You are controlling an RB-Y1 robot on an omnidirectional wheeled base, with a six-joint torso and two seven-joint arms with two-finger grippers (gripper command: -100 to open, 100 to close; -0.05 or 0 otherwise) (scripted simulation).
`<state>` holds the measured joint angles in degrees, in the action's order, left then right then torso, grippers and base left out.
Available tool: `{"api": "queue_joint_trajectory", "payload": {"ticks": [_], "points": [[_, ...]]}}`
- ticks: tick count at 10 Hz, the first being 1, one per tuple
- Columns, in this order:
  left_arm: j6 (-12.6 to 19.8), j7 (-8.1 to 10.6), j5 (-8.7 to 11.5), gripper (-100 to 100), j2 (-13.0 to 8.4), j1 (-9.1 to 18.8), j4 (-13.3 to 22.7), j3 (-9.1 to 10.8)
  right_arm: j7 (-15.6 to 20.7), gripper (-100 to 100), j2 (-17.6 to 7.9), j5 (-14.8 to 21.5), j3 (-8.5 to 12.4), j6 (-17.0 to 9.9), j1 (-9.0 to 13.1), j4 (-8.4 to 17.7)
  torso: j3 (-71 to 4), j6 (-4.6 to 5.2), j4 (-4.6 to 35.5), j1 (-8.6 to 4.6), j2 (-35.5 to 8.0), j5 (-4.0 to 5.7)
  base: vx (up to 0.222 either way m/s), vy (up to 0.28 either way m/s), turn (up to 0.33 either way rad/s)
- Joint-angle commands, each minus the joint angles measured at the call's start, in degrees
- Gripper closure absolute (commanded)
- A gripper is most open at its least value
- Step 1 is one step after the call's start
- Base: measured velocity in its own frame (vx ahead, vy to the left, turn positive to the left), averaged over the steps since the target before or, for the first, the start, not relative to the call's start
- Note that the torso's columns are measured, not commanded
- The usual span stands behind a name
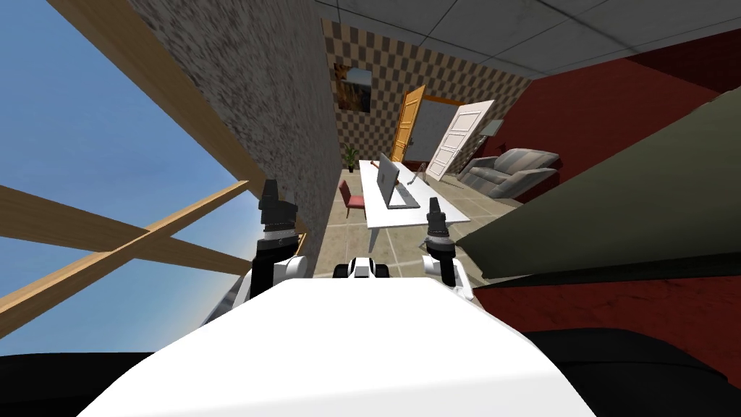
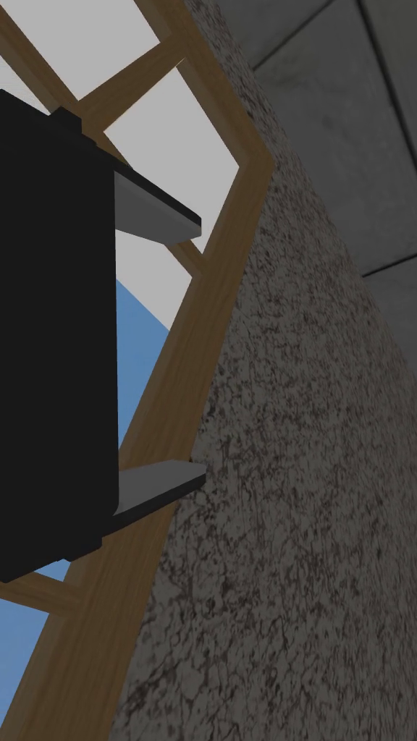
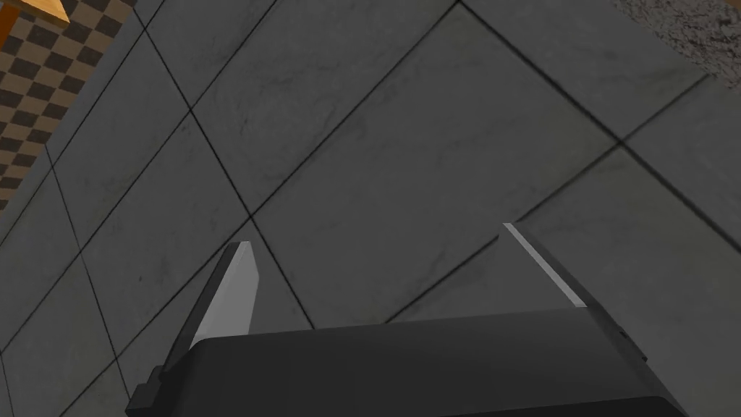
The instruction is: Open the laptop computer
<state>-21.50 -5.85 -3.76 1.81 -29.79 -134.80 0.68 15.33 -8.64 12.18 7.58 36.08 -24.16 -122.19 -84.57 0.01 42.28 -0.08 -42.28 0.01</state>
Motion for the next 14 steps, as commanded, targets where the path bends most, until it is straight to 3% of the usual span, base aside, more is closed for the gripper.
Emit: {"api": "queue_joint_trajectory", "payload": {"ticks": [1, 2, 3, 5, 6, 8, 9, 14], "points": [[0.0, 0.0, 0.0, 0, 0.0, 0.0, 0.0, 0.0, 4.27, -100, 0.13, 4.25, 0.91, 0.2, 1.7, 3.42, 0.02, -0.01, 0.0, -0.04, -0.03, 0.03, -0.003, 0.113, 0.041], [0.0, 0.0, 0.0, 0, 0.0, 0.0, 0.0, 0.0, 6.09, -100, 0.22, 6.09, 1.41, 0.22, 2.51, 5.01, 0.02, -0.02, 0.01, 0.08, -0.02, 0.0, 0.001, 0.142, 0.043], [0.0, 0.0, 0.0, 0, 0.0, 0.0, 0.0, 0.0, 6.86, -100, 0.22, 6.48, 1.41, 0.22, 2.51, 5.01, 0.01, -0.01, 0.0, 0.2, -0.01, -0.04, 0.011, 0.115, 0.01], [0.0, 0.0, 0.0, 0, 0.0, 0.0, 0.0, 0.0, 10.51, -100, 0.45, 10.33, 2.56, 0.2, 4.16, 8.2, -0.01, -0.01, -0.01, -0.01, 0.02, 0.02, 0.02, 0.099, 0.037], [0.0, 0.0, 0.0, 0, 0.0, 0.0, 0.0, 0.0, 11.19, -100, 0.45, 10.62, 2.56, 0.2, 4.16, 8.2, -0.03, -0.02, -0.02, 0.04, 0.06, 0.01, 0.021, 0.088, 0.016], [0.0, 0.0, 0.0, 0, 0.0, 0.0, 0.0, 0.0, 14.78, -100, 0.68, 14.36, 3.92, 0.04, 5.82, 11.35, 0.03, -0.01, 0.01, 0.07, -0.05, 0.0, 0.022, 0.109, 0.031], [0.0, 0.0, 0.0, 0, 0.0, 0.0, 0.0, 0.0, 15.61, -100, 0.68, 14.69, 3.92, 0.04, 5.82, 11.35, -0.02, -0.02, -0.01, 0.19, 0.05, -0.03, 0.024, 0.091, 0.019], [0.0, 0.0, 0.0, 0, -0.01, 0.0, 0.0, 0.0, 23.66, -100, 0.87, 22.27, 7.43, -0.93, 9.12, 17.31, 0.03, -0.01, 0.01, 0.0, -0.04, 0.02, 0.02, 0.086, 0.032]]}}
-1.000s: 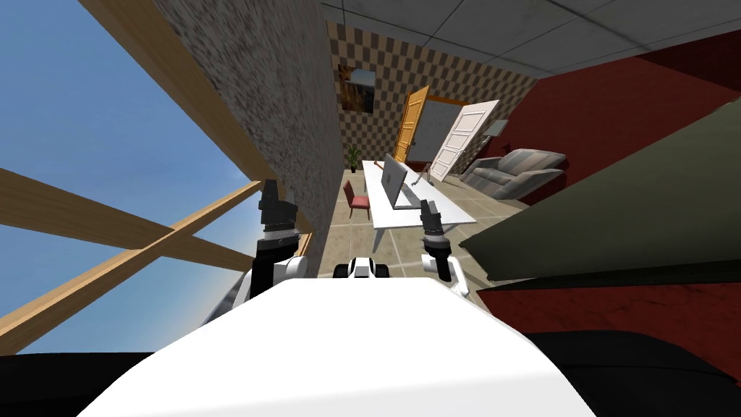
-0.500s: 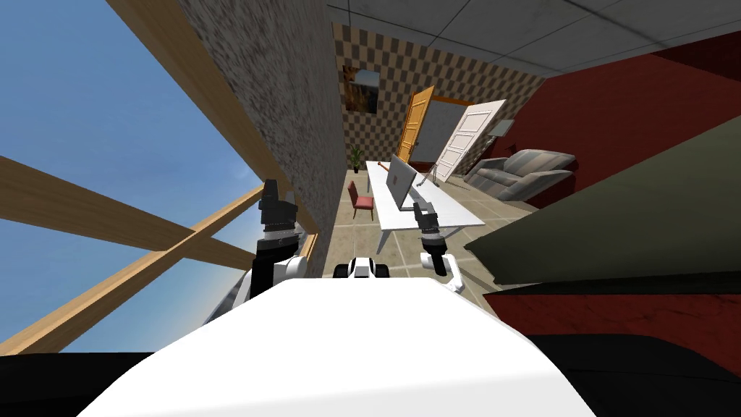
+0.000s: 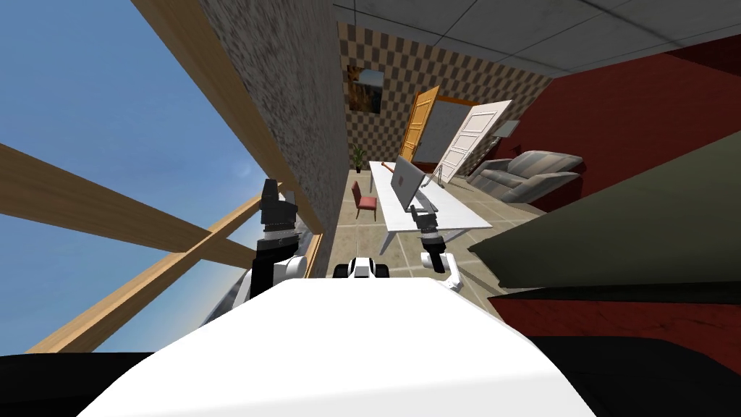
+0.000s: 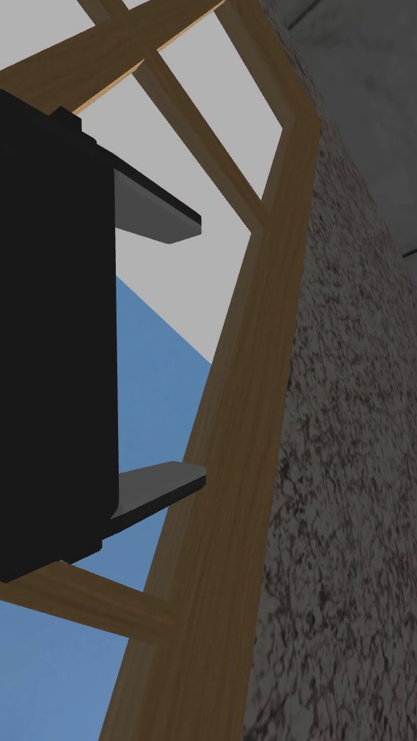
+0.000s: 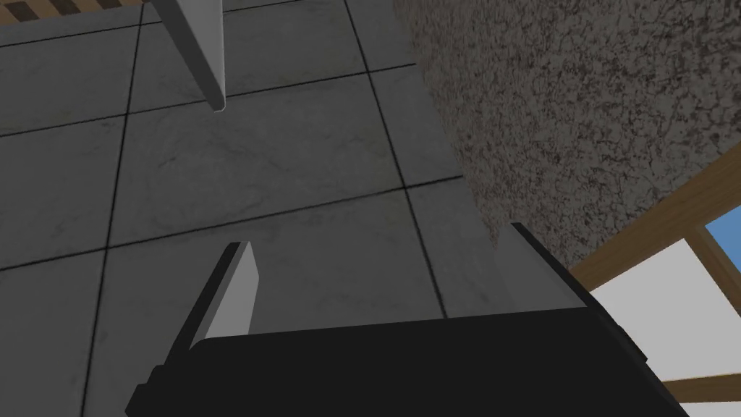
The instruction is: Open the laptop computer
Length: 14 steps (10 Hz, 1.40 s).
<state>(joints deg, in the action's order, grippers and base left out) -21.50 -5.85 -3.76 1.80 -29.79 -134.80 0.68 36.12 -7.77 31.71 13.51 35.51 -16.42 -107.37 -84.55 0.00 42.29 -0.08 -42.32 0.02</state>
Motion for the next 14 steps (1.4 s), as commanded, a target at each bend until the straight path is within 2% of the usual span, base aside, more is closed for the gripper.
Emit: {"api": "queue_joint_trajectory", "payload": {"ticks": [1, 3, 4, 6, 7, 9, 10, 13, 14], "points": [[0.0, 0.0, 0.0, 0, 0.0, 0.0, 0.0, 0.0, 3.72, -100, 0.0, 2.74, 1.5, -0.36, 1.38, 2.49, -0.07, -0.01, -0.03, 0.16, 0.12, -0.04, 0.038, 0.073, 0.019], [0.0, 0.0, 0.0, 0, 0.0, 0.0, 0.0, 0.0, 7.28, -100, -0.22, 6.13, 3.65, -1.2, 3.01, 5.25, -0.02, 0.0, -0.01, -0.02, 0.03, 0.0, 0.03, 0.059, 0.036], [0.0, 0.0, 0.0, 0, 0.0, 0.0, 0.0, 0.0, 8.11, -100, -0.22, 6.13, 3.65, -1.2, 3.01, 5.25, -0.01, 0.0, -0.01, 0.08, 0.02, -0.02, 0.031, 0.049, 0.012], [0.0, 0.0, 0.0, 0, 0.0, 0.0, 0.0, 0.0, 11.69, -100, -0.67, 9.26, 6.01, -2.25, 4.6, 7.82, -0.01, -0.01, -0.01, 0.04, 0.02, -0.01, 0.044, 0.047, 0.033], [0.0, 0.0, 0.0, 0, 0.0, -0.01, 0.0, 0.0, 12.41, -100, -0.67, 9.26, 6.01, -2.25, 4.6, 7.82, -0.06, 0.0, -0.02, 0.09, 0.1, -0.03, 0.044, 0.04, 0.017], [0.0, 0.0, 0.0, 0, 0.0, 0.0, 0.0, 0.0, 15.88, -100, -1.28, 12.13, 8.49, -3.43, 6.13, 10.18, -0.01, 0.0, -0.01, 0.06, 0.02, -0.02, 0.044, 0.043, 0.037], [0.0, 0.0, 0.0, 0, 0.0, -0.01, 0.0, 0.0, 16.57, -100, -1.28, 12.13, 8.49, -3.43, 6.13, 10.18, -0.03, -0.01, -0.01, 0.11, 0.05, -0.03, 0.038, 0.034, 0.01], [0.0, 0.0, 0.0, 0, 0.0, 0.0, 0.0, 0.0, 21.89, -100, -2.42, 15.97, 12.16, -5.25, 8.24, 13.26, -0.04, -0.01, -0.02, 0.05, 0.06, -0.02, 0.051, 0.026, 0.035], [0.0, 0.0, 0.01, 0, 0.05, -0.09, 0.03, -0.07, 22.35, -100, -2.42, 15.97, 12.16, -5.25, 8.24, 13.26, -0.14, 0.05, -0.02, 0.18, 0.2, 0.0, 0.045, 0.01, 0.006]]}}
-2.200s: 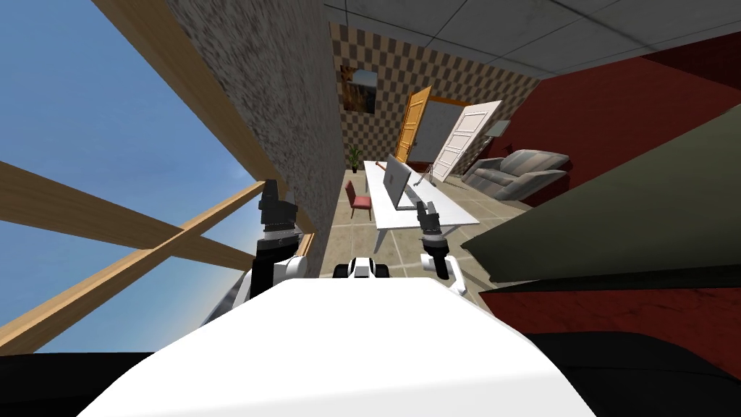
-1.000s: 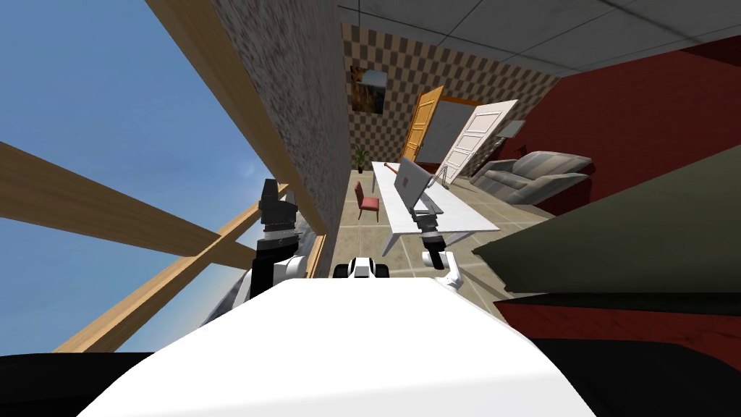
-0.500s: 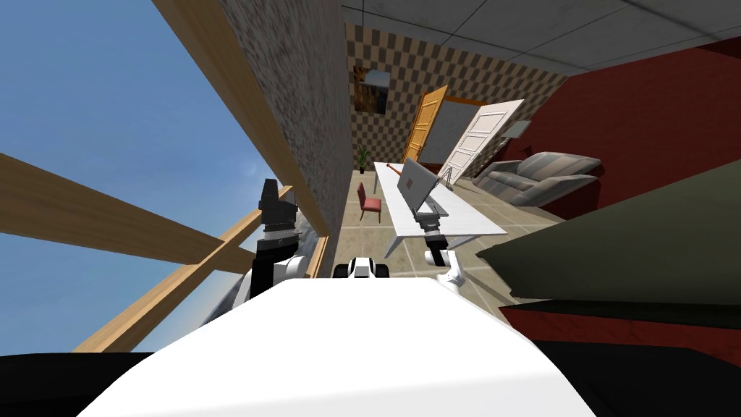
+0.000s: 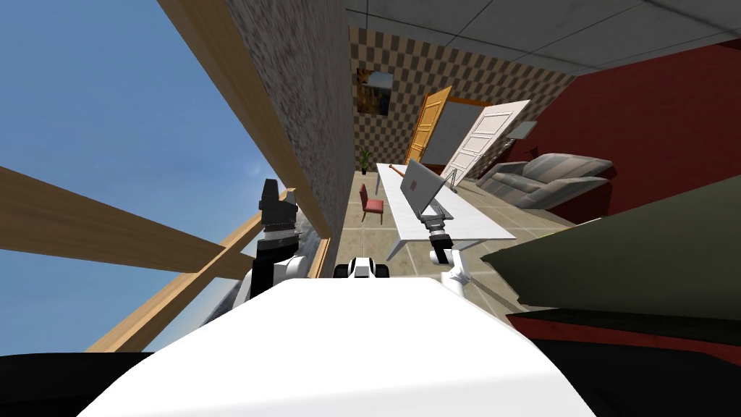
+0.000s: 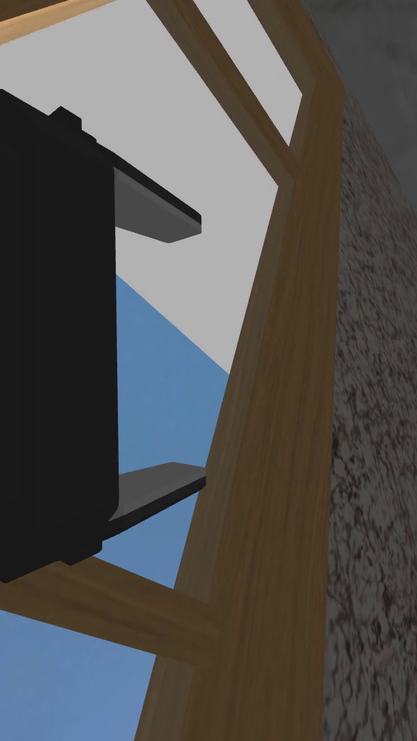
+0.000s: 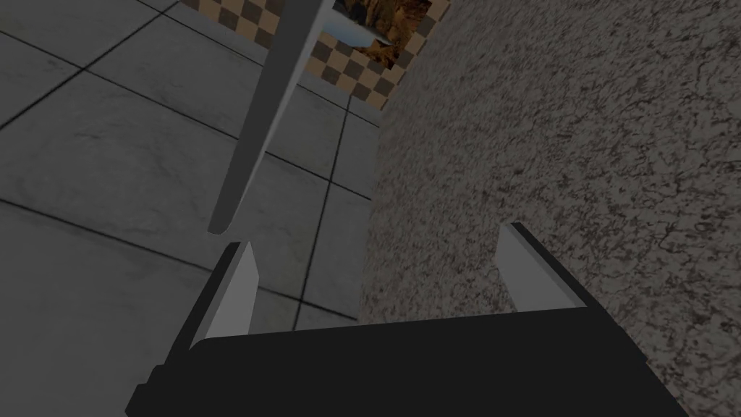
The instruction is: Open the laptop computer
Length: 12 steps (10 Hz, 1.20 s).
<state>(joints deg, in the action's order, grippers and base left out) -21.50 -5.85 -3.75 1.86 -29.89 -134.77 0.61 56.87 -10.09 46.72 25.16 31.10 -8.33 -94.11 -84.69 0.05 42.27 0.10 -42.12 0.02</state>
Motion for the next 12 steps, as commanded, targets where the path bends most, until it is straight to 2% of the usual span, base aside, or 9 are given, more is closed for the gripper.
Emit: {"api": "queue_joint_trajectory", "payload": {"ticks": [1, 8, 10, 11, 12], "points": [[0.0, 0.0, 0.0, 0, 0.01, -0.01, 0.0, -0.01, 3.35, -100, -0.5, 2.11, 1.65, -1.4, 0.79, 0.9, 0.0, -0.02, -0.02, 0.06, -0.01, -0.04, 0.026, 0.017, 0.026], [0.0, 0.0, 0.07, 0, 0.72, -1.05, 0.3, -0.97, 12.69, -100, -2.3, 8.46, 7.72, -4.39, 4.12, 5.74, -0.51, 0.15, -0.15, 0.89, 0.73, -0.16, 0.045, 0.018, 0.028], [0.0, 0.0, 0.07, 0, 0.96, -1.39, 0.27, -1.31, 12.45, -100, -2.01, 7.92, 7.37, -3.94, 4.26, 5.88, -0.47, 0.13, -0.22, 0.87, 0.74, -0.27, -0.014, -0.018, 0.011], [-0.07, 0.0, 0.05, 0, 0.96, -1.39, 0.17, -1.41, 12.42, 100, -2.01, 7.91, 7.36, -3.93, 4.25, 5.87, -0.29, 0.03, -0.19, 0.63, 0.5, -0.26, -0.015, -0.017, 0.001], [-0.14, 0.0, 0.03, 0, 0.96, -1.39, 0.09, -1.5, 10.74, 100, -2.79, 7.04, 6.78, -5.02, 4.91, 6.82, -0.17, -0.02, -0.16, 0.45, 0.32, -0.22, -0.031, -0.027, 0.009]]}}
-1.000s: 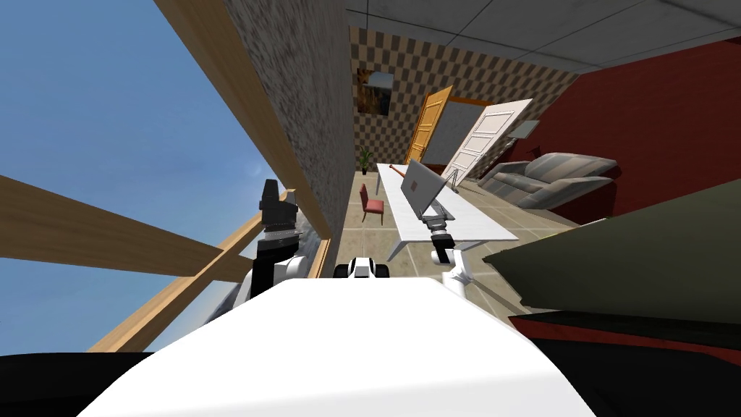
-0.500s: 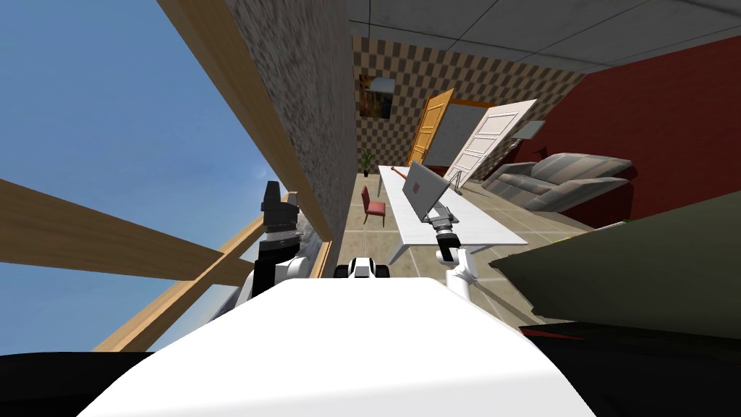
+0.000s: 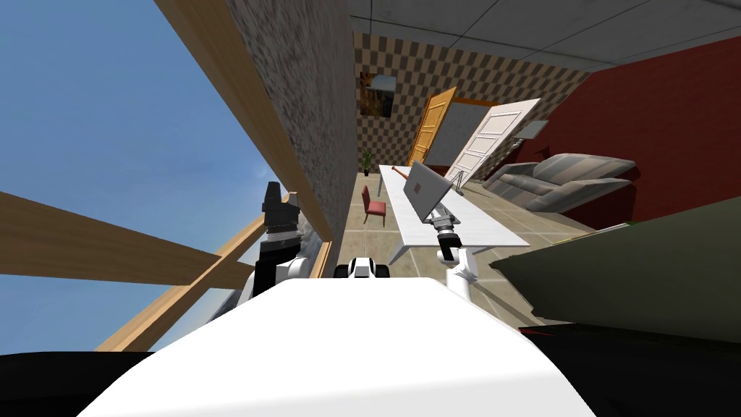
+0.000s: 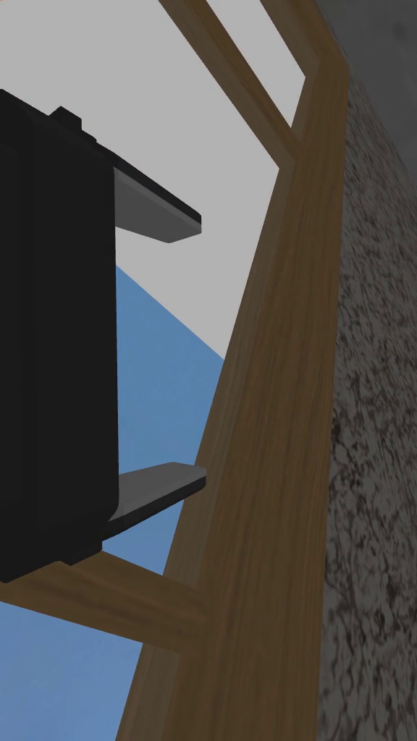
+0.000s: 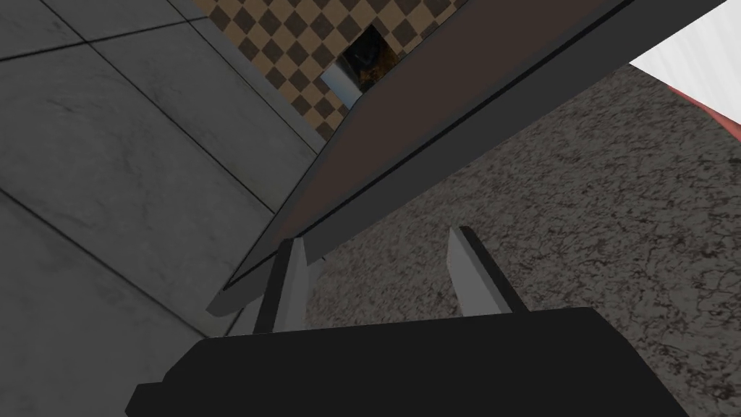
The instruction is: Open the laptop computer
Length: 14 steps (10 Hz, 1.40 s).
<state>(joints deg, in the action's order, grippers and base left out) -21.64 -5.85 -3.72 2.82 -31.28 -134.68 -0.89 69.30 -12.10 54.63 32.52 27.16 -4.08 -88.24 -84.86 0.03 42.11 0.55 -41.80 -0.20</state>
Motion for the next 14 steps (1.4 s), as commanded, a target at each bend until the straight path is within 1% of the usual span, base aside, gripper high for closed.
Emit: {"api": "queue_joint_trajectory", "payload": {"ticks": [1, 4, 9, 10, 11, 14], "points": [[-0.07, 0.0, -0.01, 0, -0.01, 0.04, -0.08, -0.05, -3.38, 100, -1.55, -1.75, -1.16, -2.18, 1.31, 1.91, 0.12, -0.05, 0.05, -0.21, -0.21, 0.05, -0.043, -0.037, 0.016], [-0.09, 0.0, -0.01, 0, -0.01, 0.06, -0.09, -0.06, -8.18, 100, -3.87, -4.38, -2.89, -5.44, 3.27, 4.77, 0.36, -0.03, 0.2, -0.61, -0.59, 0.22, -0.053, -0.042, 0.019], [-0.09, 0.0, -0.01, 0, -0.02, 0.06, -0.09, -0.06, -16.85, 100, -7.74, -8.77, -5.79, -10.88, 6.53, 9.54, 0.27, -0.04, 0.16, -0.52, -0.44, 0.19, -0.051, -0.047, 0.017], [-0.09, 0.0, -0.01, 0, -0.01, 0.06, -0.09, -0.06, -15.68, 100, -7.42, -8.22, -5.44, -10.15, 6.05, 8.87, 0.28, -0.03, 0.17, -0.52, -0.47, 0.19, -0.023, -0.02, 0.005], [-0.09, 0.0, -0.01, 0, -0.01, 0.05, -0.09, -0.06, -14.25, -100, -7.13, -7.02, -5.09, -9.93, 5.66, 7.82, 0.26, -0.03, 0.16, -0.46, -0.42, 0.18, 0.012, 0.02, -0.001], [-0.09, 0.0, -0.01, 0, -0.01, 0.05, -0.1, -0.07, -11.32, -100, -6.53, -4.91, -4.45, -9.25, 4.87, 5.94, 0.23, -0.04, 0.14, -0.45, -0.39, 0.16, 0.033, 0.052, -0.001]]}}
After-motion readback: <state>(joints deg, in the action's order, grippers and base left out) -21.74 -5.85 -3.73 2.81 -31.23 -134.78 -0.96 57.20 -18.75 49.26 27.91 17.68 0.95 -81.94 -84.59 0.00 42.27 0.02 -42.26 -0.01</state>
